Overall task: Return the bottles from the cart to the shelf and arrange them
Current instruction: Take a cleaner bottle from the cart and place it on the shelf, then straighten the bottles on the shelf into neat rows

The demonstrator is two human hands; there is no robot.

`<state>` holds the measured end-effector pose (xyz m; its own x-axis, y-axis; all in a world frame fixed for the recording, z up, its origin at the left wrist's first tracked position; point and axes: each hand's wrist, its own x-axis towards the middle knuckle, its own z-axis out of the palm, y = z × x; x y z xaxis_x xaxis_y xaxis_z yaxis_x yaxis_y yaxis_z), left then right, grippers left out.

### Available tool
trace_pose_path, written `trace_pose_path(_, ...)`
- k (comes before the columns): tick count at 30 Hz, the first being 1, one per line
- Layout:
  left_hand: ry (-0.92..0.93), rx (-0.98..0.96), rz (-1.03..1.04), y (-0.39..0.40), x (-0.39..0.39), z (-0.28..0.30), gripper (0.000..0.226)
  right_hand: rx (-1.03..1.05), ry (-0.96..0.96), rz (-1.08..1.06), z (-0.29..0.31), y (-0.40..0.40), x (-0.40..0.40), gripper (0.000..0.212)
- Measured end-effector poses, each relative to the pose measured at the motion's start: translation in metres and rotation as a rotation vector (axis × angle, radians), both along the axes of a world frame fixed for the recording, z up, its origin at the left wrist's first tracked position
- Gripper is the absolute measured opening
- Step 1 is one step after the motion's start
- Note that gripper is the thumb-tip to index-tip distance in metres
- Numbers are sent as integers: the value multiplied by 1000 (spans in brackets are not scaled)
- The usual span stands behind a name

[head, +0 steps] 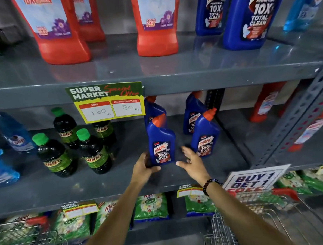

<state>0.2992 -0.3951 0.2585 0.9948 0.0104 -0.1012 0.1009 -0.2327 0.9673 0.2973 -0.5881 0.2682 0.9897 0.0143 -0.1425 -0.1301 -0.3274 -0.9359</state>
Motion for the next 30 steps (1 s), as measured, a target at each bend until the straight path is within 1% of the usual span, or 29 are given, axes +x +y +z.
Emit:
trace_pose_path(3, -38, 186, 187, -18, -13, -12, 86, -92, -87, -205, -14, -5, -26, 62)
trace_pose_path(5, -58, 286, 252, -36, -21, -17, 97, -155, -151, -287, -17, -7, -39, 56)
trace_pose_path(7, -51, 324, 305, -54, -25, -20, 104, -224, -215, -364, -20, -9, -45, 54)
trace_pose_path(9, -25, 308, 368, -67, -24, -20, 109, -256, -224, -468, -20, -15, -44, 62)
trace_pose_path(11, -3, 319, 421, -75, -21, -20, 113, -241, -169, -539, -19, -23, -35, 77)
trace_pose_path(15, 22, 382, 497, -84, -12, -23, 117, -119, -84, -513, -17, -35, -9, 111)
trace_pose_path(17, 35, 423, 524, -88, -10, -24, 119, -134, -81, -517, -18, -36, 4, 121)
trace_pose_path(19, 52, 455, 543, -91, -7, -25, 120, -202, -87, -537, -20, -34, 13, 127)
trace_pose_path(21, 74, 485, 569, -94, -5, -25, 118, -235, -92, -572, -23, -31, 19, 129)
trace_pose_path(25, 81, 555, 596, -98, -1, -24, 111, -265, -167, -625, -31, -28, 23, 122)
trace_pose_path(30, 99, 559, 594, -99, -1, -22, 113, -288, -194, -638, -33, -28, 25, 118)
